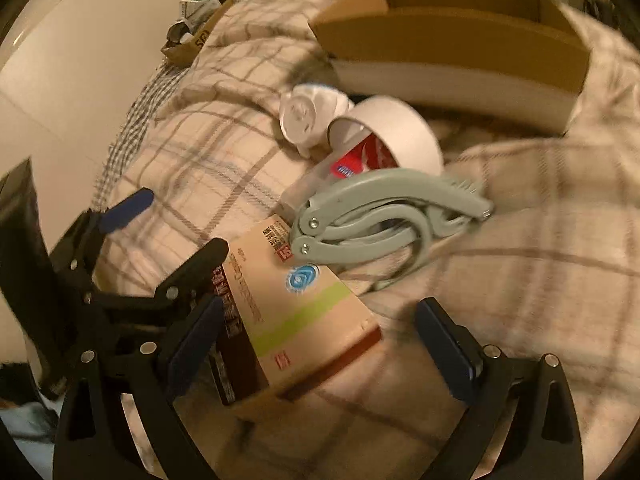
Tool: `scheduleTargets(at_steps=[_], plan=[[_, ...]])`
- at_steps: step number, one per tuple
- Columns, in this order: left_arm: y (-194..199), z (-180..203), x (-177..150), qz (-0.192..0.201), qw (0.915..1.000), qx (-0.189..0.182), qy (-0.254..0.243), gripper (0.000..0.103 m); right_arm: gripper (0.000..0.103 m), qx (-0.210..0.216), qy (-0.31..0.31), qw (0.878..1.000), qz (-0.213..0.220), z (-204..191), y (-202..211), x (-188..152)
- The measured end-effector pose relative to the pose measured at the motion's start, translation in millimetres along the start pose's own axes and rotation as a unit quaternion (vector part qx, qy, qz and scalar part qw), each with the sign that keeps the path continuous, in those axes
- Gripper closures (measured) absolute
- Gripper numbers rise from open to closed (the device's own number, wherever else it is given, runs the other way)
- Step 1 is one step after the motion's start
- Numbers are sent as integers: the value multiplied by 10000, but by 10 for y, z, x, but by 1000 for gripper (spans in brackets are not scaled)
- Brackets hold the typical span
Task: Organize objects
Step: 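Grasp the red-and-white medicine box with the right gripper and lift it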
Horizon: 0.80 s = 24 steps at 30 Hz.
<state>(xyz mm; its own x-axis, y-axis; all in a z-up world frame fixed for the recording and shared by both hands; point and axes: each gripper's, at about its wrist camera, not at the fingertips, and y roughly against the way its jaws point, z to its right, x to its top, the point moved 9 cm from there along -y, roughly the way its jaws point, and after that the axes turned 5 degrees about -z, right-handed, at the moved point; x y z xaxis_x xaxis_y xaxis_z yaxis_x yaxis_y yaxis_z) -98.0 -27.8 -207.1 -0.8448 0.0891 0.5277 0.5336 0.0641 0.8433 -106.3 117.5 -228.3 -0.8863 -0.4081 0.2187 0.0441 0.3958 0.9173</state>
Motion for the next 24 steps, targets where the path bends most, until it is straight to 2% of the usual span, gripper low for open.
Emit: scheduleTargets(at_steps=[6, 7, 8, 15, 17, 20, 24], plan=[[39, -16, 0, 39, 9999, -76, 56, 0, 7, 395, -190, 9984, -350, -51, -114, -21], [50, -17, 1, 49, 9999, -74, 59, 0, 11, 451, -219, 9980, -386, -66, -94, -37], [54, -21, -4, 53, 9999, -82, 60, 0, 20, 585, -269, 9971, -411, -101, -63, -57], [103, -85, -39, 78, 9999, -72, 93, 0, 31, 1053, -467, 9920, -511, -130, 86, -185], [118, -114, -31, 101, 9998, -92, 174, 1, 48, 1085, -671, 9913, -328, -54, 170, -161], [152, -131, 12, 106, 9993, -231, 278, 2, 62, 1206, -812, 9891, 228, 3, 443, -86], [222, -24, 112, 226, 9992, -298, 152, 4, 69, 983, -671, 9900, 762, -32, 769, -28]])
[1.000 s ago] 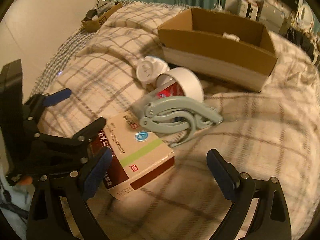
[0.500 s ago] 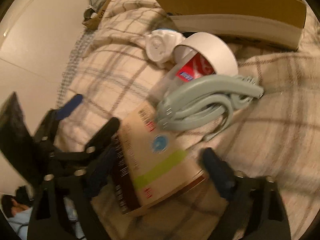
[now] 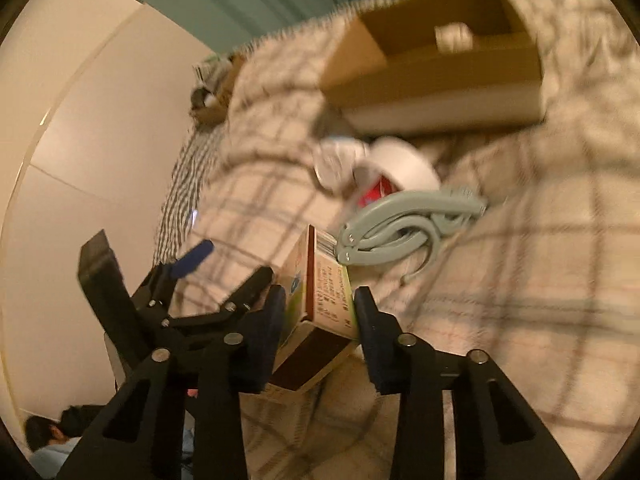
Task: Organize objects
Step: 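Grasp the red-and-white medicine box with the right gripper and lift it, then grasp the white earbud case with the left gripper while the right holds the medicine box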
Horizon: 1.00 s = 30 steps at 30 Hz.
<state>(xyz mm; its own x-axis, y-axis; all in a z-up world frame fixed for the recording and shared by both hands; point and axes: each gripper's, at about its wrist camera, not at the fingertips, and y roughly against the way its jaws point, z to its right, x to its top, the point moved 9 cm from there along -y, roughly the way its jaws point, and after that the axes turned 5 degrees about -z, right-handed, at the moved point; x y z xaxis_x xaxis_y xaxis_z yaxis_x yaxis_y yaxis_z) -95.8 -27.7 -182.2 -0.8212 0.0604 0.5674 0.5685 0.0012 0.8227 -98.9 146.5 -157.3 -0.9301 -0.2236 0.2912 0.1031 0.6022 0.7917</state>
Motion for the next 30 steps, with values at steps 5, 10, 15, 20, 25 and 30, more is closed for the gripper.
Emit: scheduleTargets(at_steps=[5, 10, 15, 20, 25, 30], plan=[[67, 228, 169, 145, 9993, -287, -171, 4, 71, -669, 451, 9941, 723, -7, 458, 243], [-21, 513, 222, 6, 9977, -563, -381, 4, 71, -2432, 1071, 9507, 1596, 166, 976, 411], [-199, 708, 115, -335, 9959, -512, -666, 4, 70, -3430, 1568, 9142, 1483, 369, 854, 298], [-250, 728, -96, -679, 9939, -494, -717, 13, 69, -3702, 2013, 8947, 1478, 406, 568, 196], [-155, 816, -277, -803, 9912, -593, -864, 23, 74, -3071, 1565, 9331, 1022, 570, 252, 248], [-158, 947, -452, -990, 9870, -623, -1099, 48, 75, -3154, 1680, 9251, 1287, 481, 307, 201]])
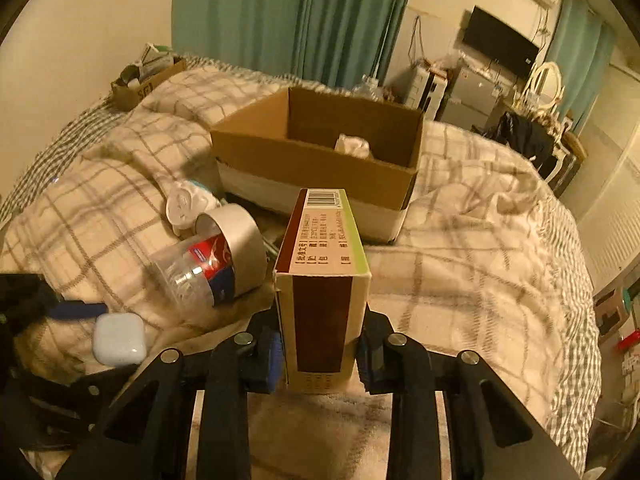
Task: Organize objects
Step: 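Grasp the white earbud case with the left gripper while the right holds the medicine box, then release the earbud case and medicine box into the cardboard box with both grippers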
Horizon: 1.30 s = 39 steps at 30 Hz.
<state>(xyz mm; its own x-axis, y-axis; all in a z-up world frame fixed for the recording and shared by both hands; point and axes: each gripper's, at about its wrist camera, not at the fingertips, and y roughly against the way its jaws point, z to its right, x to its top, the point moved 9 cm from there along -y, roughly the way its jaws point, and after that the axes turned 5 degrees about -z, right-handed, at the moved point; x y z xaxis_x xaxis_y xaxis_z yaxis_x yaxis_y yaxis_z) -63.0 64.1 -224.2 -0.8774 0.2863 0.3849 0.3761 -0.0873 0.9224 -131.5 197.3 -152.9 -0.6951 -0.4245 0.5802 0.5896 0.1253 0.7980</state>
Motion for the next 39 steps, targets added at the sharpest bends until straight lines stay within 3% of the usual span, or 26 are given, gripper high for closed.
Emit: scheduleTargets(at_steps=[10, 17, 21, 24, 29, 32, 39], plan=[[563, 51, 190, 596, 9981, -116, 142, 48, 75, -45, -53, 9978, 658, 61, 689, 69], [1141, -213, 1001, 1450, 9889, -65, 329, 48, 75, -36, -9, 9924, 1233, 146, 1229, 454], [1395, -450, 1547, 1897, 9805, 272, 441, 48, 75, -143, 89, 9875, 1569, 210, 1419, 887], [1439, -636, 1976, 2083, 9757, 258, 625, 48, 75, -224, 119, 9843, 1745, 275, 1442, 1219], [1175, -924, 2613, 2134, 9731, 379, 786, 48, 75, -295, 14, 9838, 1766, 455, 1097, 1806], [887, -988, 2777, 2033, 9750, 361, 822, 48, 75, -319, -168, 9867, 1588, 601, 649, 2049], [-227, -1143, 2874, 1281, 9880, 224, 834, 48, 75, -34, -472, 9953, 847, 697, -588, 2035]])
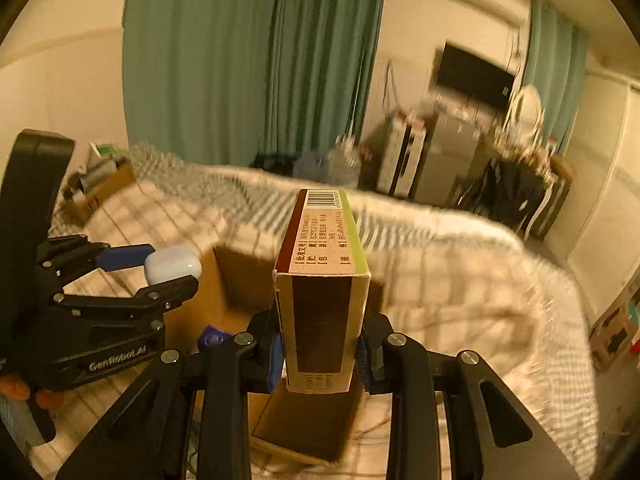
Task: Organize objects
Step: 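Release the earbud case and medicine box into the cardboard box with both grippers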
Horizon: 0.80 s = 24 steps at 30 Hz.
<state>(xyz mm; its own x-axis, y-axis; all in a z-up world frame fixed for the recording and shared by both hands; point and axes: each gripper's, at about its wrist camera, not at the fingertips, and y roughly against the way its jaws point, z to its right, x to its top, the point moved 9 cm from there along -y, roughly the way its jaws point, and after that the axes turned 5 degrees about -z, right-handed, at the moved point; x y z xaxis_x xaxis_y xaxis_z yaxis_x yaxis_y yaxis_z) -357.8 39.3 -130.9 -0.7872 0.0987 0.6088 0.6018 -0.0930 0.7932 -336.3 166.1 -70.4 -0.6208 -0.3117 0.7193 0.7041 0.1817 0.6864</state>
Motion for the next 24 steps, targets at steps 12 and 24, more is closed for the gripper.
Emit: scheduleTargets(at_steps=[12, 24], plan=[[347, -59, 107, 349, 9993, 132, 103, 13, 31, 330, -451, 9975, 428, 212, 251, -18], [1710, -259, -293, 881, 9956, 330, -24, 0, 13, 345, 223, 9920, 1195, -265, 1928, -39]])
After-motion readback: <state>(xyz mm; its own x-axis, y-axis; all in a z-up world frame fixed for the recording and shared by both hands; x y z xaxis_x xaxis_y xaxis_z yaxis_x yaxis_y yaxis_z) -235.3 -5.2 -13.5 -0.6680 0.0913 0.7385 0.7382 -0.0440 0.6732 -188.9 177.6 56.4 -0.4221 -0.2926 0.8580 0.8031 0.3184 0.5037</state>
